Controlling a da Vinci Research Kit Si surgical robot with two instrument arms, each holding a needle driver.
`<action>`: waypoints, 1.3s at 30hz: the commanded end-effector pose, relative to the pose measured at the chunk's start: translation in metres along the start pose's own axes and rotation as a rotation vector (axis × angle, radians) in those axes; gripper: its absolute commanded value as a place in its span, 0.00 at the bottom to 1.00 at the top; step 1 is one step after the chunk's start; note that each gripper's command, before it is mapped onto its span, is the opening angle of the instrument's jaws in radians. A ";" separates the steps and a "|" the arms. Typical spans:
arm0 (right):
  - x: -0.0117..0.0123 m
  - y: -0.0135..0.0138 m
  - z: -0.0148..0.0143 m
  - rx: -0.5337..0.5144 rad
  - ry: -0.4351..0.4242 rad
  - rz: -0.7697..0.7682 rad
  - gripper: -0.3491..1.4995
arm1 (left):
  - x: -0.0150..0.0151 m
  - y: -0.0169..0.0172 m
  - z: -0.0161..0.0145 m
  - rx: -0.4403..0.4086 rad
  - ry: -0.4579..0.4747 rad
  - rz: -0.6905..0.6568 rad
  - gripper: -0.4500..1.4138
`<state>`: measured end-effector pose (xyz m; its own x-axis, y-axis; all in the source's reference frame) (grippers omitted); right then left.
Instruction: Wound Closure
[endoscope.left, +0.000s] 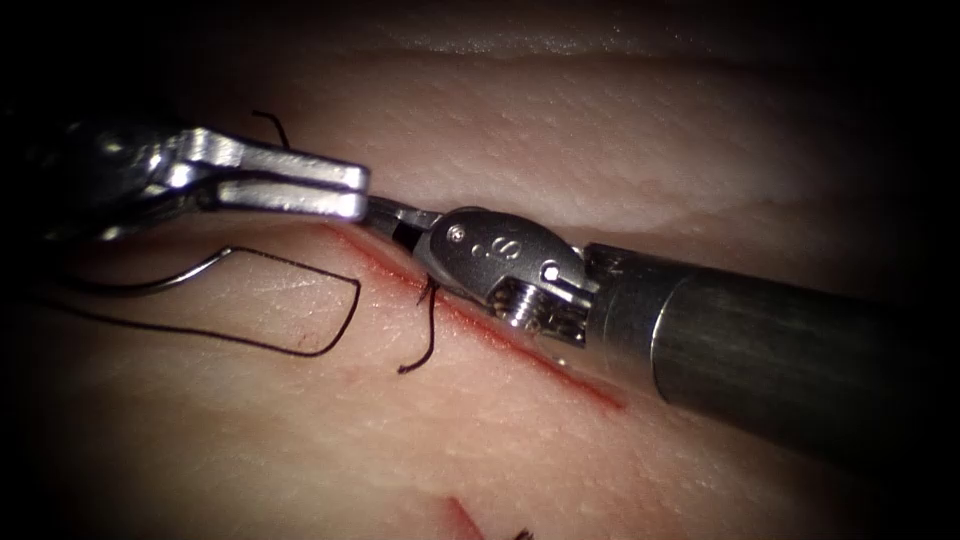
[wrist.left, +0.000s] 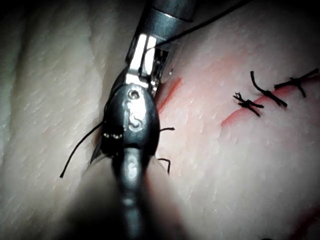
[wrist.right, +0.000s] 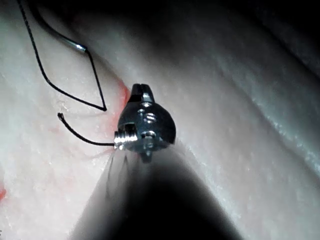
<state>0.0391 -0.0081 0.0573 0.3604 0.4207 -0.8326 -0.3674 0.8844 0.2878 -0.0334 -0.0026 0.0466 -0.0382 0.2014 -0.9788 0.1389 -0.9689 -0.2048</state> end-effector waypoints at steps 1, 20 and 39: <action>0.0003 0.0005 0.0010 0.000 0.002 -0.010 0.00 | -0.0003 -0.0002 0.0006 -0.001 0.004 0.003 0.00; 0.0020 0.0079 -0.0186 -0.157 0.010 0.014 0.91 | -0.0008 0.0053 0.0086 -0.025 0.005 0.074 0.00; 0.0004 0.0071 -0.0214 -0.221 -0.026 -0.020 0.94 | -0.0118 0.0075 0.0243 -0.082 -0.011 0.164 0.29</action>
<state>0.0174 -0.0065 0.0486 0.3960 0.4129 -0.8202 -0.5366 0.8289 0.1582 -0.0558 -0.0162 0.0573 -0.0289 0.0449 -0.9986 0.2228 -0.9736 -0.0502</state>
